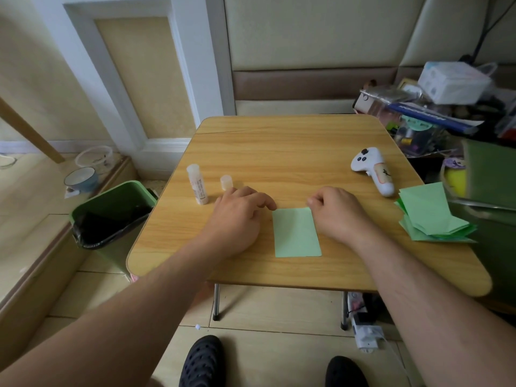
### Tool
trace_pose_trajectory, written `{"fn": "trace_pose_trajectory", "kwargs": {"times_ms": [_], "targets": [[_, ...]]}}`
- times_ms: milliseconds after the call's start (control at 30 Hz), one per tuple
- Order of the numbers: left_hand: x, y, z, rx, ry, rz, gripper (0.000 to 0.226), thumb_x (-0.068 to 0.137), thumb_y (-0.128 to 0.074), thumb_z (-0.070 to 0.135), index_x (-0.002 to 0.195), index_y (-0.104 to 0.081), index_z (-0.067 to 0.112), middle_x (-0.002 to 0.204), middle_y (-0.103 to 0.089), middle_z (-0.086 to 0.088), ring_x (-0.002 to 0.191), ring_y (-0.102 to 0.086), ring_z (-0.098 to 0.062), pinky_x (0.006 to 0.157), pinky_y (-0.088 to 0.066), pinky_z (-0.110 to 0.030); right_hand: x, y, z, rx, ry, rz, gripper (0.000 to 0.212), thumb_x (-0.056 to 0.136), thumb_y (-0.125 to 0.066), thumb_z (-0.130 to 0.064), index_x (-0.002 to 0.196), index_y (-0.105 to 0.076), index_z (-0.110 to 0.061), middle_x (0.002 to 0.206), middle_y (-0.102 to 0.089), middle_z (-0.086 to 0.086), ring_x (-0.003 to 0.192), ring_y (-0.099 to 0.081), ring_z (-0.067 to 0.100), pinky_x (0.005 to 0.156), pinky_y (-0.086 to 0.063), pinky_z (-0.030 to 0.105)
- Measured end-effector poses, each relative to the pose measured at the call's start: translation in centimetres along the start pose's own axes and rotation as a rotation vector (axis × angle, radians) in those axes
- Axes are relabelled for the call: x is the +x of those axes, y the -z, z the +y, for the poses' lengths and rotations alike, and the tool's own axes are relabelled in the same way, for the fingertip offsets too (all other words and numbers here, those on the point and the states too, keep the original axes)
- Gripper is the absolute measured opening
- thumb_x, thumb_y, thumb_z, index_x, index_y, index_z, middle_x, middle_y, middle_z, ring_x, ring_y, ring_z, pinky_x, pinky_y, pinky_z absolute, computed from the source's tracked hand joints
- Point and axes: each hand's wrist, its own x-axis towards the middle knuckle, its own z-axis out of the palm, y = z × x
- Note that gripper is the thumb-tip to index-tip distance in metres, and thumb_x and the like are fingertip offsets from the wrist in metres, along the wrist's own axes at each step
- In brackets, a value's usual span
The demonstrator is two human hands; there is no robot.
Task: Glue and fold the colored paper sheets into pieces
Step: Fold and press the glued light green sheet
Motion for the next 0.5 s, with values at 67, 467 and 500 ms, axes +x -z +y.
{"fn": "trace_pose_trajectory", "kwargs": {"times_ms": [67,467,500], "targets": [[0.0,0.0,0.1,0.0,-0.004,-0.005,0.045,0.095,-0.049,0.006,0.118,-0.068,0.04,0.12,-0.062,0.009,0.112,-0.048,-0.022,0.099,-0.041,-0.045,-0.3,0.2,-0.1,0.021,0.007,-0.008,0.028,0.101,-0.062,-0.042,0.094,-0.069,-0.015,0.092,-0.063,-0.006,0.095,-0.059,0.019,0.083,-0.049,0.035],[-0.3,-0.1,0.4,-0.019,-0.021,0.011,0.033,0.097,-0.055,0.017,0.119,-0.067,0.037,0.119,-0.062,0.01,0.112,-0.049,-0.02,0.098,-0.043,-0.044,0.1,-0.8,0.3,0.065,-0.038,0.007,0.019,0.102,-0.059,-0.031,0.086,-0.067,-0.023,0.095,-0.068,-0.005,0.101,-0.061,0.028,0.081,-0.051,0.036],[-0.3,-0.1,0.4,-0.038,-0.022,0.021,0.029,0.098,-0.057,0.021,0.121,-0.066,0.037,0.121,-0.062,0.011,0.114,-0.05,-0.02,0.099,-0.043,-0.044,0.0,-0.6,0.2,0.099,-0.031,-0.008,0.019,0.102,-0.06,-0.03,0.087,-0.069,-0.022,0.092,-0.068,-0.006,0.096,-0.062,0.024,0.077,-0.051,0.035]]}}
